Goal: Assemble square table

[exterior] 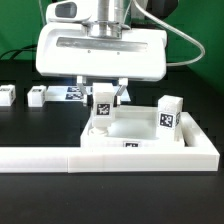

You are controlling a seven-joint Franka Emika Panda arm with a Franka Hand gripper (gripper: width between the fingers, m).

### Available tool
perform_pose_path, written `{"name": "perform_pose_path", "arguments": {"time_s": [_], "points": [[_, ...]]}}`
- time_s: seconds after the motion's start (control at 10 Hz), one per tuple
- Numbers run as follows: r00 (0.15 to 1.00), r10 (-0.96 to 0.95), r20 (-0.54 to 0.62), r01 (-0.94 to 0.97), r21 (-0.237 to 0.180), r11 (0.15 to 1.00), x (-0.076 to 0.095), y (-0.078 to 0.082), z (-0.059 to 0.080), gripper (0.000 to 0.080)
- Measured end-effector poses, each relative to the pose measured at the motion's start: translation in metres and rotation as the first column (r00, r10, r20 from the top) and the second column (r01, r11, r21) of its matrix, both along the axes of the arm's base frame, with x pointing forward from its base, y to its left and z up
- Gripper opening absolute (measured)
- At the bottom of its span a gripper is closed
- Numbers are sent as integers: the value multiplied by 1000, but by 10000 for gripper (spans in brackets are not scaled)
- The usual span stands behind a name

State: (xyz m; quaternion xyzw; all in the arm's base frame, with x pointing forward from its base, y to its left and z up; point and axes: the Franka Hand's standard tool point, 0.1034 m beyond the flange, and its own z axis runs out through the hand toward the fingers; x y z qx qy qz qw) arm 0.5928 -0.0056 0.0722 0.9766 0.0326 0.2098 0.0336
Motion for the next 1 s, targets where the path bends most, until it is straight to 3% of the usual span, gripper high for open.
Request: {"name": "perform_pose_path", "arguments": {"time_s": [1.0], "points": [[992,16,128,-11,-38,999,1,3,-5,288]]}}
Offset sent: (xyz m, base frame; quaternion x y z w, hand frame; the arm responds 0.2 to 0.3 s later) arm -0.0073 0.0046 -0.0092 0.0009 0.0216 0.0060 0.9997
